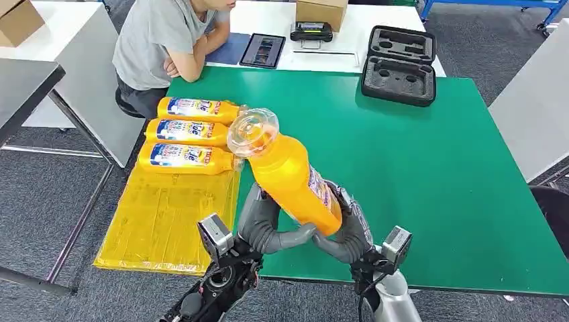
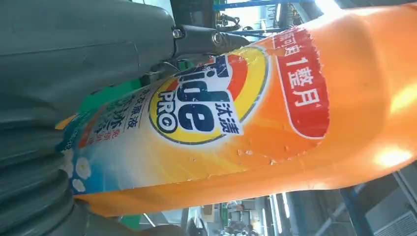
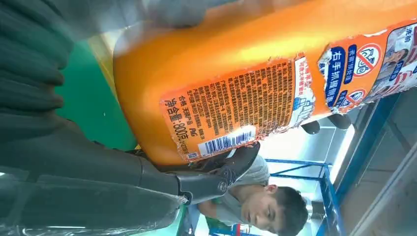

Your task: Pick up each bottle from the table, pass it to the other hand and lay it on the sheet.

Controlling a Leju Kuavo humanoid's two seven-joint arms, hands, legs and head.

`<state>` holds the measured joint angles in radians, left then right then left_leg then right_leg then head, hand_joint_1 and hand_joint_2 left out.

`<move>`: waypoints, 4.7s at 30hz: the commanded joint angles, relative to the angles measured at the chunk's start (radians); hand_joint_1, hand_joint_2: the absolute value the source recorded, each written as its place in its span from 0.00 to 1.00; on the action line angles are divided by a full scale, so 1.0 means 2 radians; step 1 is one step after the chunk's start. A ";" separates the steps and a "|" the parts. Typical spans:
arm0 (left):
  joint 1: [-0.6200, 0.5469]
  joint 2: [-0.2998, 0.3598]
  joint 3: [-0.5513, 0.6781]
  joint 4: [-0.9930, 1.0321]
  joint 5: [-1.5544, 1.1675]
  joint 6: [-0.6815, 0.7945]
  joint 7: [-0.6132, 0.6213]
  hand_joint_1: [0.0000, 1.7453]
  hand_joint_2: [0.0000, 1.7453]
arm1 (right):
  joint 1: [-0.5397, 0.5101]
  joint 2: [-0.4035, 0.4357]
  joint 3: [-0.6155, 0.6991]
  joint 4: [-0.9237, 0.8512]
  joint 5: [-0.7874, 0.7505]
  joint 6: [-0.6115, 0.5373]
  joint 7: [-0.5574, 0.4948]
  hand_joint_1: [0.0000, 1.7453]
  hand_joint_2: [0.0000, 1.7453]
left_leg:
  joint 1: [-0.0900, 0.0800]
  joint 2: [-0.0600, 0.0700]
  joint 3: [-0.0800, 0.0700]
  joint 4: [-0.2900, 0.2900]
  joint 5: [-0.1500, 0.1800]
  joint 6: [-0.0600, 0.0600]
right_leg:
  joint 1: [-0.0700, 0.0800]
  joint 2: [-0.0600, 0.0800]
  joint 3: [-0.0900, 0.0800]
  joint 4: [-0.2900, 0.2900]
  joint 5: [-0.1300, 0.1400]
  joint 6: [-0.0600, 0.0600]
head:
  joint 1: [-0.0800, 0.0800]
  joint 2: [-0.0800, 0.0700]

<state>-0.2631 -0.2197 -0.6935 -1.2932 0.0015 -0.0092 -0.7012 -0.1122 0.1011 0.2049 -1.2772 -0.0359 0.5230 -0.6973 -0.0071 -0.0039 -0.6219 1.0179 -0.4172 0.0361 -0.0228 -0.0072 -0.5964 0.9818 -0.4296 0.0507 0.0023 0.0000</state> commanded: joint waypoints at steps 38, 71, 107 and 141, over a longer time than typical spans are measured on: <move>-0.012 0.009 -0.011 0.017 0.002 -0.004 0.002 1.00 1.00 | -0.035 -0.004 0.010 0.047 -0.003 -0.002 0.000 1.00 1.00 | 0.001 0.001 0.002 0.000 -0.001 -0.001 | 0.001 0.001 0.002 0.000 0.000 -0.001 | 0.000 0.000; -0.019 0.025 -0.018 0.020 -0.011 0.051 0.002 1.00 1.00 | -0.033 -0.013 0.028 0.086 0.040 -0.097 0.000 0.00 1.00 | 0.000 0.000 0.001 0.000 0.000 -0.001 | 0.000 0.000 0.001 -0.001 0.000 -0.001 | 0.000 0.000; -0.085 0.118 0.100 0.193 -0.495 0.331 0.091 1.00 1.00 | 0.048 -0.020 -0.019 -0.002 0.055 -0.203 0.000 0.00 1.00 | 0.001 0.001 0.001 0.000 0.000 -0.001 | 0.001 0.001 0.001 0.000 0.000 -0.001 | 0.000 0.000; -0.107 0.244 0.116 0.233 -0.604 0.179 0.149 1.00 1.00 | 0.040 -0.007 -0.049 0.030 0.045 -0.170 0.000 0.00 1.00 | 0.002 0.001 0.001 0.000 0.000 -0.001 | 0.002 0.001 0.001 0.000 0.000 -0.001 | 0.000 0.000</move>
<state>-0.4216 0.2304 -0.4585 -0.9144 -1.2051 0.3681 -0.3876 -0.0027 0.0774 0.1327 -1.2879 0.0549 0.1732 -0.7034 -0.0046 -0.0034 -0.6219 1.0176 -0.4165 0.0351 -0.0206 -0.0066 -0.5971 0.9824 -0.4298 0.0502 0.0027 0.0000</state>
